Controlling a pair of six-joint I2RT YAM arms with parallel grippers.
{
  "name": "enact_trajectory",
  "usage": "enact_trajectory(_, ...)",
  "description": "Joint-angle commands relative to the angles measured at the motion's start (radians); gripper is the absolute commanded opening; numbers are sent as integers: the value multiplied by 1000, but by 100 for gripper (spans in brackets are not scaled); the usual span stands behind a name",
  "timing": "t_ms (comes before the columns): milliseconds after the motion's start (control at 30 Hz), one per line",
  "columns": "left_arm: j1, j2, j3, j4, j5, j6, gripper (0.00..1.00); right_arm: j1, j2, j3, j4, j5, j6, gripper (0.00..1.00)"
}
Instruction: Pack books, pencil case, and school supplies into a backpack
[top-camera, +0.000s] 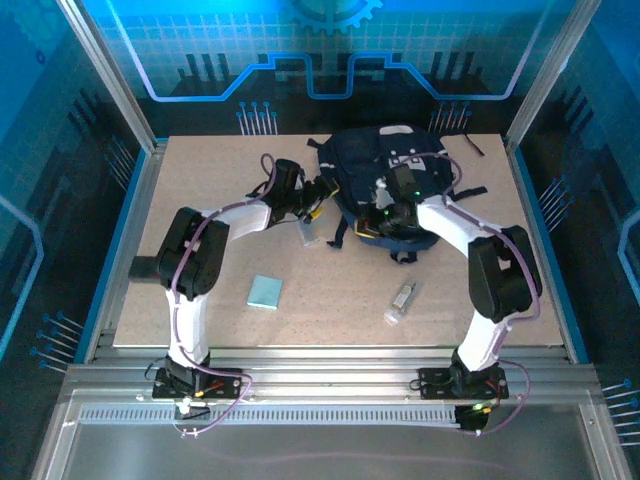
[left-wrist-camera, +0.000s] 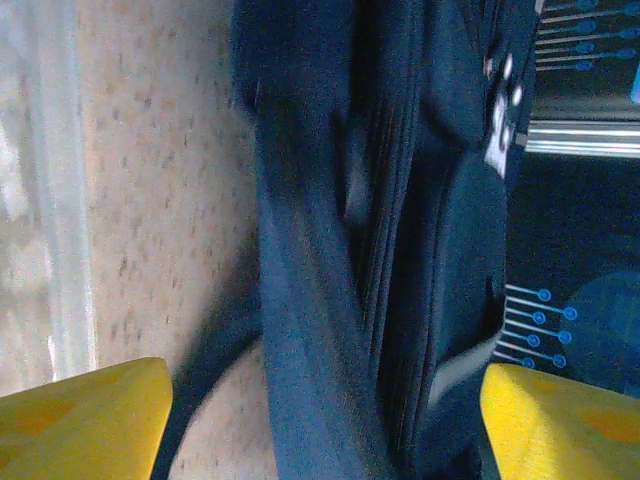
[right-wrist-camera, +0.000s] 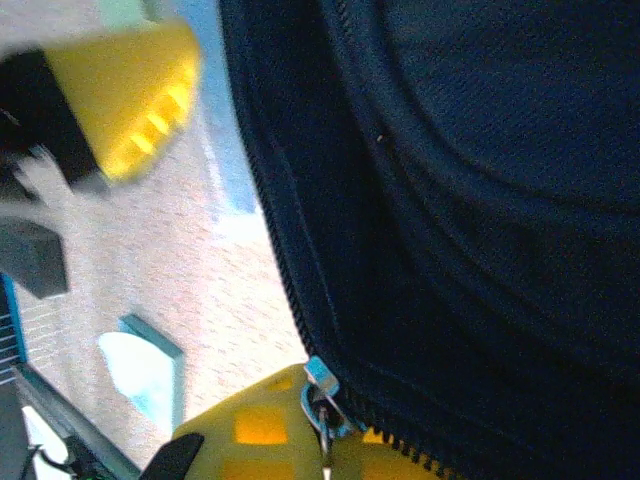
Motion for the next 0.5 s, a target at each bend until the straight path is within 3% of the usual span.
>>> enact_trajectory(0,-43,-60,-77,100,-8,-78,81,30,26,90,95,-84,42,0)
enact_trajectory(333,-57,80,45,163,-52,-115,75,47,-46,-25,127,-108,101,0)
enact_trajectory(467,-60,147,103,182,-74,-120,67,54,-93,-105,161,-136,140,0)
